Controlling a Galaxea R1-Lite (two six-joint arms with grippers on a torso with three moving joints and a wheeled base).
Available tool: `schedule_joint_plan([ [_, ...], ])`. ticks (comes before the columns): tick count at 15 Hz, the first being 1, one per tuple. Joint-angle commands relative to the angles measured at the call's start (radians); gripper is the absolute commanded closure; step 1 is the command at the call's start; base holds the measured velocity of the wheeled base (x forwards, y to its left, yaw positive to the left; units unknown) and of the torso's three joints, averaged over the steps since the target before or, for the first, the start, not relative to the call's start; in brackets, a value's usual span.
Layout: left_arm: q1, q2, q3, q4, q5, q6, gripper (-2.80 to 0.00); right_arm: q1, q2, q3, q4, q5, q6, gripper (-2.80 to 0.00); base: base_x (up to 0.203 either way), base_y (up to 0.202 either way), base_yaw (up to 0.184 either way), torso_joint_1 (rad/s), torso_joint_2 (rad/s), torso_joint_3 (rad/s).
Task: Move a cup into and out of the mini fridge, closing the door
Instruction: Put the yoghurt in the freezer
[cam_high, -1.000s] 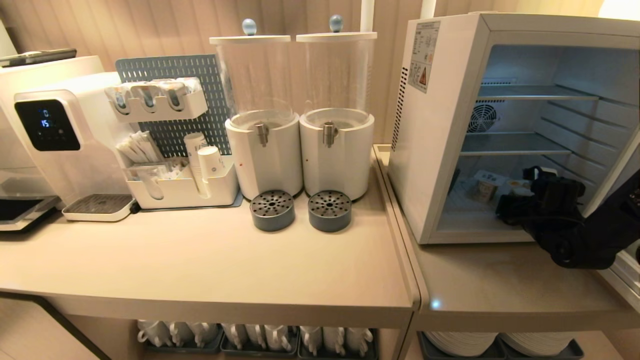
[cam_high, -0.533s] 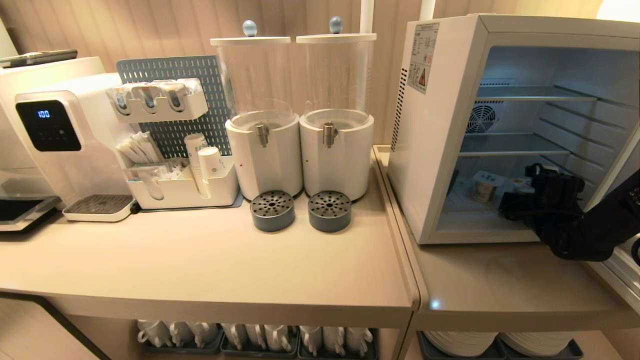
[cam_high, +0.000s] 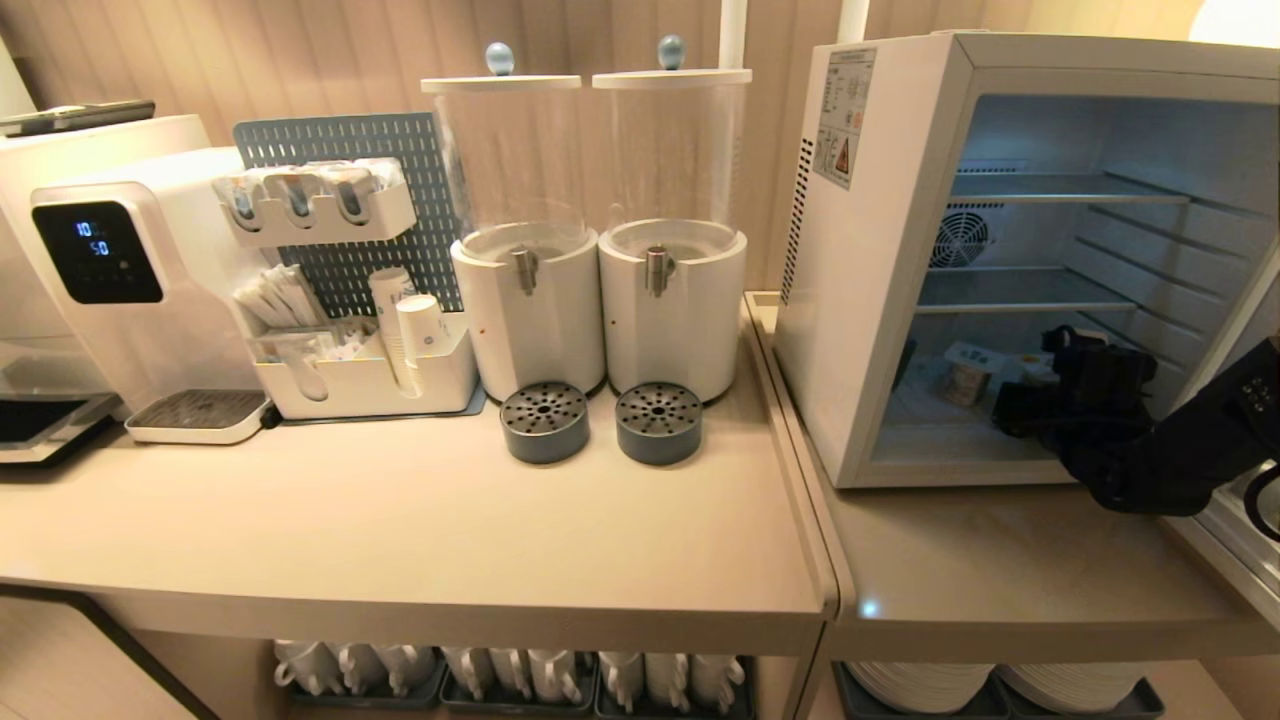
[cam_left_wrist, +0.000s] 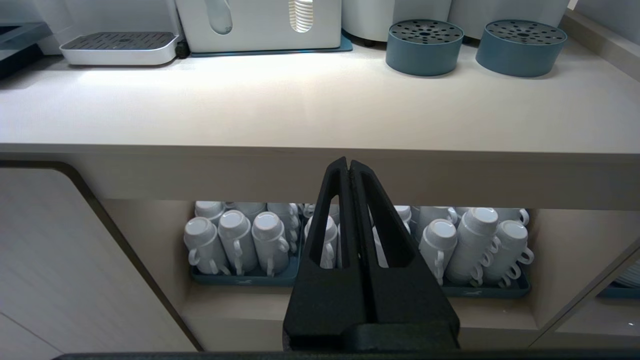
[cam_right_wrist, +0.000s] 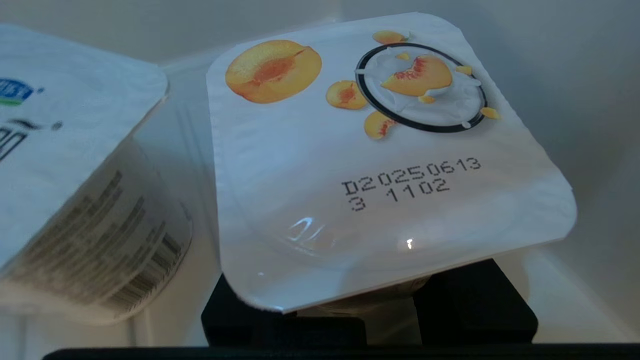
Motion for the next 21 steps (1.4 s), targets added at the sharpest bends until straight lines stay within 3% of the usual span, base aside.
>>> schedule_joint_plan([
  [1, 0.000, 0.001, 0.002, 0.000, 0.000, -0.001, 0.00, 0.001, 0.021, -0.011, 0.004, -0.016, -0.002, 0.00, 0.000, 0.000, 0.000, 0.000, 0.00, 0.000],
  [2, 0.000, 0.001, 0.003, 0.000, 0.000, -0.001, 0.00, 0.003, 0.021, -0.011, 0.006, -0.023, -0.003, -2.80, 0.000, 0.000, 0.000, 0.000, 0.00, 0.000],
  [10, 0.000, 0.001, 0.002, 0.000, 0.000, -0.001, 0.00, 0.009, -0.047, 0.059, -0.003, -0.013, -0.001, -2.80, 0.000, 0.000, 0.000, 0.000, 0.00, 0.000],
  [21, 0.000, 0.001, 0.002, 0.000, 0.000, -0.001, 0.00, 0.055, -0.423, 0.465, -0.099, 0.016, 0.009, -2.80, 0.000, 0.000, 0.000, 0.000, 0.00, 0.000],
])
